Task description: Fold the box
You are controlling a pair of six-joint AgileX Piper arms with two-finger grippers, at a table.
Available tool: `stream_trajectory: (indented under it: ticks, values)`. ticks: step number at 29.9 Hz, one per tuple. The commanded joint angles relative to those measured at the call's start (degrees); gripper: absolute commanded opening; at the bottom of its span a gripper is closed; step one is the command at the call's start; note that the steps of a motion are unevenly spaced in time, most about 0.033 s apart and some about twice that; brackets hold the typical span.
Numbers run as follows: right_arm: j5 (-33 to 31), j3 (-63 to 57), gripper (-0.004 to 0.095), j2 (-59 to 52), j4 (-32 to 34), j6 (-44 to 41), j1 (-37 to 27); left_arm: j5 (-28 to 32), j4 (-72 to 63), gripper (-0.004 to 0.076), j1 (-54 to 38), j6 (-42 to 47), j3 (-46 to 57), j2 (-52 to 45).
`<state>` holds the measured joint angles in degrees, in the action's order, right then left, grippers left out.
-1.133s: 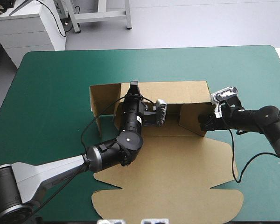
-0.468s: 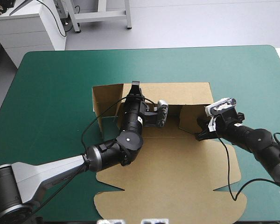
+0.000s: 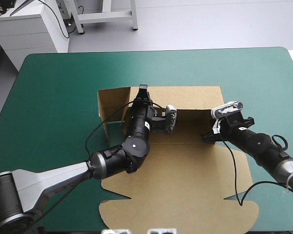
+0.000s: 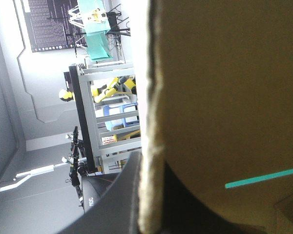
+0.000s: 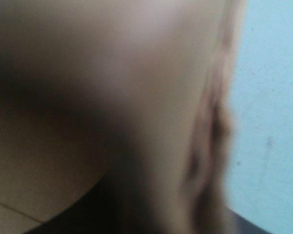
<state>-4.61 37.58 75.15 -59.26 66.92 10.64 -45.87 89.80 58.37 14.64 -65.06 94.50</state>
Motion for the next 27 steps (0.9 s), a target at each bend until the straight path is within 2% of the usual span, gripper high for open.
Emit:
stream_trajectory:
  ticks: [1, 3, 6, 9, 12, 16, 18, 23, 27]
  values:
    - [0.7, 1.5, -0.0005, -0.5, -0.7, 1.1, -0.1, 0.2, 4.7, -0.0008, 0.3, 0.8, -1.5, -2.5]
    - [0.9, 1.5, -0.0017, -0.4, -0.7, 1.1, -0.1, 0.3, 4.9, -0.0008, 0.3, 1.3, -1.5, -2.5]
    - [0.5, 1.5, -0.0019, -0.2, -0.9, 0.6, -0.1, 0.3, 4.9, -0.0006, 0.3, 6.8, -1.5, -2.5]
    - [0.0, 1.5, -0.0018, -0.1, -2.8, 0.6, -0.1, 0.2, 5.0, 0.0048, 0.3, 8.5, -1.5, -2.5]
    - [-0.5, 2.4, -0.0018, -0.1, -3.3, 0.6, -0.1, 0.3, 6.7, 0.0164, 0.3, 8.6, -1.5, -2.5]
    - [-1.6, 4.9, -0.0018, 0.1, -3.3, -2.7, -0.2, 1.0, 10.4, 0.0361, 0.3, 11.9, -1.8, -2.5]
    - [-2.5, 6.3, -0.0018, 0.6, -3.1, -3.9, -0.2, 1.1, 10.4, 0.0421, 0.3, 12.6, -1.8, -2.5]
    - [-6.0, 10.2, -0.0018, 4.1, -2.4, -8.8, -0.2, -0.8, 10.4, 0.0434, 2.4, 12.6, -1.8, -2.5]
    - [-6.7, 13.4, -0.0018, 7.9, 3.1, -14.9, -0.2, -3.4, 10.4, 0.0434, 6.8, 12.6, -1.8, -2.5]
